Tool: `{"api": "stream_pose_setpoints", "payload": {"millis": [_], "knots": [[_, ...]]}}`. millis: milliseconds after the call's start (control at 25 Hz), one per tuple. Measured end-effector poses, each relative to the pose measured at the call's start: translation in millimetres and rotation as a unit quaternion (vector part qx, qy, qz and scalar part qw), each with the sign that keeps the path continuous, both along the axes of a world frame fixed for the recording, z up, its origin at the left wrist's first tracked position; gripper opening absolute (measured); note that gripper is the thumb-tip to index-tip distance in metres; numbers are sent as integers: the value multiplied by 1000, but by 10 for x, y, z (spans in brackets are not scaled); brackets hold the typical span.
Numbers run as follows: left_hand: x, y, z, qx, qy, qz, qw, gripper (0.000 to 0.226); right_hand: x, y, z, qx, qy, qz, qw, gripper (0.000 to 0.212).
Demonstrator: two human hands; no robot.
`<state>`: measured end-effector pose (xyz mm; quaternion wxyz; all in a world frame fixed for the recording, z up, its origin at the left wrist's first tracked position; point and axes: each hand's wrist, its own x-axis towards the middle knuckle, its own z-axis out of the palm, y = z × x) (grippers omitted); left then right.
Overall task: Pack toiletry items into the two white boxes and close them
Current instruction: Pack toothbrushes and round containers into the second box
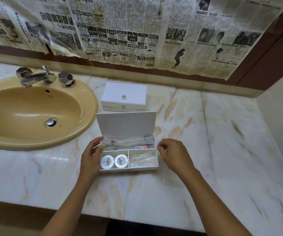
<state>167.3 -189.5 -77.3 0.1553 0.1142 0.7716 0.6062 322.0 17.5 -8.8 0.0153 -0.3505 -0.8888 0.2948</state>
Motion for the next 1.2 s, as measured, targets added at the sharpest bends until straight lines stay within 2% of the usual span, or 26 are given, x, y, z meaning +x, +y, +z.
{"api": "stream_pose_setpoints", "payload": {"millis": [120,240,360,560,760,1000,1200], "knots": [[0,0,-7,3,0,0,1000,28,131,54,-144,-15,-100,5,995,13],[-4,-3,-19,1,-1,2,1000,28,232,-29,-236,-52,-213,60,974,24],[-4,-3,-27,0,-5,4,1000,28,267,-127,-282,-57,-267,86,958,24],[-11,-17,-39,-2,-7,5,1000,29,218,-136,-305,-13,-265,88,960,19],[-42,-40,-73,0,-18,-2,1000,32,73,-113,18,25,-244,110,963,16],[-29,-38,-45,-3,-19,0,1000,29,-276,-327,348,92,-98,136,982,11],[-28,-35,-8,14,-24,-3,1000,28,-476,-532,32,95,-149,188,966,26]]}}
